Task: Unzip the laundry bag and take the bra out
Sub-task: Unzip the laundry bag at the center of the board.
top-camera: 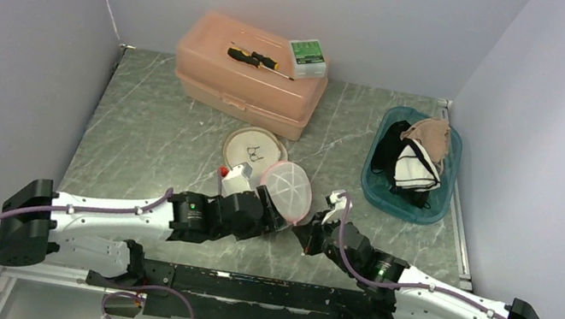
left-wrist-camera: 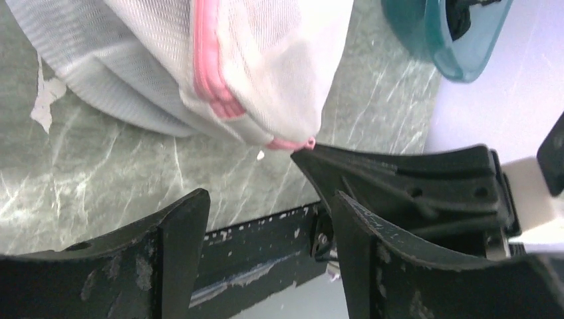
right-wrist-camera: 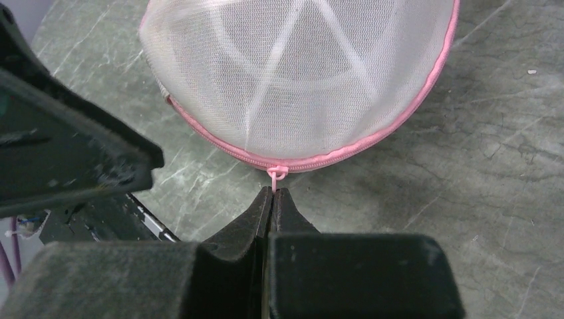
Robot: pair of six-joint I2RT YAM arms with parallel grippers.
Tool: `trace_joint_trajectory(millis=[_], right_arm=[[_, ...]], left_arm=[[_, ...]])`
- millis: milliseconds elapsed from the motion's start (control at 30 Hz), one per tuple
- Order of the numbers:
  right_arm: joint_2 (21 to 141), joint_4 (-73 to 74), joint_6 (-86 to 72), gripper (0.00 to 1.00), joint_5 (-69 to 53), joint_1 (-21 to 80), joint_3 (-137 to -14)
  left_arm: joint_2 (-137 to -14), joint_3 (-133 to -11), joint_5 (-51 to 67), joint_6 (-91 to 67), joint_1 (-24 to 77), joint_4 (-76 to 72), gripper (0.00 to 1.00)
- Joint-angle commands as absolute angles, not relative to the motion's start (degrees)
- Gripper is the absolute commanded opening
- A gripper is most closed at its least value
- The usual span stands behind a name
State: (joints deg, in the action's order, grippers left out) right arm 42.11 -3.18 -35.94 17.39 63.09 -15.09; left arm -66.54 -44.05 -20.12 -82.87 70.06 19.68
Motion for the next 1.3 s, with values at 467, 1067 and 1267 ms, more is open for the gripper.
trace_joint_trajectory(millis=[467, 1067, 1267], right_arm=[[39.7, -5.8, -34.7, 0.00, 13.1, 63.4, -17.0], [37.5, 3.0, -33.7, 0.00, 22.3, 64.1, -18.7], [40.9, 3.3, -35.4, 0.00, 24.5, 62.8, -18.8]], left_arm=[[-73.7, -46.3, -27.3, -86.6, 66.3, 12.6, 0.59], [-70.1, -42.9, -22.8, -82.2, 64.4, 8.4, 0.03], [-64.6, -41.6, -21.4, -79.8, 64.4, 10.5, 0.03]])
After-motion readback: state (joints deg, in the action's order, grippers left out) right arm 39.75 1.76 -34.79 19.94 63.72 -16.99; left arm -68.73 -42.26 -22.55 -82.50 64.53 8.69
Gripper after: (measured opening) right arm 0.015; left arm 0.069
